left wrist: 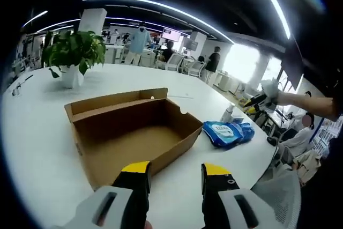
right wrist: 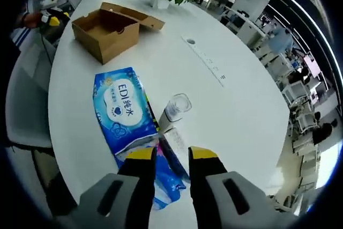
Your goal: Operate the shoe box by opening the lid, removing the specified soft item, and placing it in the target area until the item is outside and the box remains undamaged.
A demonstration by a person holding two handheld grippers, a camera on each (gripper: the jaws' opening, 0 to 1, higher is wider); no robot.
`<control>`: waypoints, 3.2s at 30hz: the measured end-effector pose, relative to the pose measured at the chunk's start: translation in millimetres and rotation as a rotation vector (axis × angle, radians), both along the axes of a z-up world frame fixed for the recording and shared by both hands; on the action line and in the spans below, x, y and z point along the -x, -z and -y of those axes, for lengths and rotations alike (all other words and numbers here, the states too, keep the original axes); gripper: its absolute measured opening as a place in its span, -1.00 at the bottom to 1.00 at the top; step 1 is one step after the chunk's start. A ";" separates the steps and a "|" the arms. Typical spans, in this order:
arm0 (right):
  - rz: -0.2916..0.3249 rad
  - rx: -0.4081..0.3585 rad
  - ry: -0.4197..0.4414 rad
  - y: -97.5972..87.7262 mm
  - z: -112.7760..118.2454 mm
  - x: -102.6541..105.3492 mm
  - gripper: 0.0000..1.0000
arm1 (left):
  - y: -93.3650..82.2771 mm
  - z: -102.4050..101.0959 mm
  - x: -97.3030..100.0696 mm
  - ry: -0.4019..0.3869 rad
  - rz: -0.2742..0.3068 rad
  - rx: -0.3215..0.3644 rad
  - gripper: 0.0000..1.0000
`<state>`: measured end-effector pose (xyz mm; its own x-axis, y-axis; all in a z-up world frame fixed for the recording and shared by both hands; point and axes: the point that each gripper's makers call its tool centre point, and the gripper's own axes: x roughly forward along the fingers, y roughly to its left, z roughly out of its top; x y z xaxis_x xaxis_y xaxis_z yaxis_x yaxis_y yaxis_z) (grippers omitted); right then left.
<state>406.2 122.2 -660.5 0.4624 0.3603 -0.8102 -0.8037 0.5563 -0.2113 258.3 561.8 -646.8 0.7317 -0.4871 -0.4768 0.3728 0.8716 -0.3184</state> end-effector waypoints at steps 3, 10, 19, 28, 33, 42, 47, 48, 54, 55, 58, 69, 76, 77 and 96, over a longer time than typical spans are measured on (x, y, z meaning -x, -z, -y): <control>0.005 -0.062 0.041 -2.5 -5.0 7.9 -0.54 | -1.6 -5.7 -3.5 -0.020 0.006 0.002 -0.25; 0.005 -0.183 0.120 -0.4 -16.3 27.6 -0.51 | -2.0 -22.4 -9.6 -0.083 0.011 -0.001 -0.25; 0.015 -0.379 0.221 -12.4 -39.9 38.0 -0.50 | -3.2 -52.2 -14.9 -0.173 0.014 -0.009 -0.25; 0.002 -0.415 0.218 -11.5 -64.9 53.5 -0.48 | -1.6 -75.1 -20.6 -0.248 0.021 -0.054 -0.24; -0.011 -0.458 0.179 -13.5 -92.8 61.6 -0.44 | 4.4 -88.3 -25.1 -0.308 0.012 -0.077 -0.24; -0.058 -0.478 0.097 -4.4 -137.7 76.8 -0.42 | 32.0 -112.3 -34.2 -0.400 -0.057 -0.144 -0.25; -0.072 -0.494 0.068 -5.1 -153.6 82.8 -0.41 | 42.1 -114.6 -36.7 -0.422 -0.090 -0.150 -0.27; -0.076 -0.497 0.064 -4.6 -156.6 84.2 -0.41 | 44.8 -113.5 -36.2 -0.416 -0.097 -0.159 -0.28; -0.094 -0.498 0.047 -2.9 -163.2 92.0 -0.41 | 58.5 -113.4 -36.9 -0.404 -0.138 -0.179 -0.37; -0.096 -0.500 0.046 -2.7 -163.8 92.8 -0.41 | 59.5 -112.8 -36.9 -0.403 -0.142 -0.178 -0.37; -0.101 -0.496 0.045 -1.4 -164.8 95.1 -0.41 | 63.7 -108.6 -34.9 -0.398 -0.165 -0.185 -0.39; -0.108 -0.491 0.050 -0.9 -162.2 96.1 -0.41 | 68.8 -105.8 -35.2 -0.377 -0.186 -0.196 -0.57; -0.108 -0.499 0.053 -2.4 -165.9 92.4 -0.42 | 68.1 -105.6 -32.8 -0.348 -0.194 -0.232 -0.62; -0.106 -0.503 0.057 -2.4 -167.6 90.6 -0.42 | 67.9 -105.6 -32.5 -0.344 -0.195 -0.234 -0.62; -0.122 -0.635 0.131 -7.8 -226.3 40.4 -0.19 | 72.2 -97.5 -13.3 -0.241 -0.198 -0.256 -0.63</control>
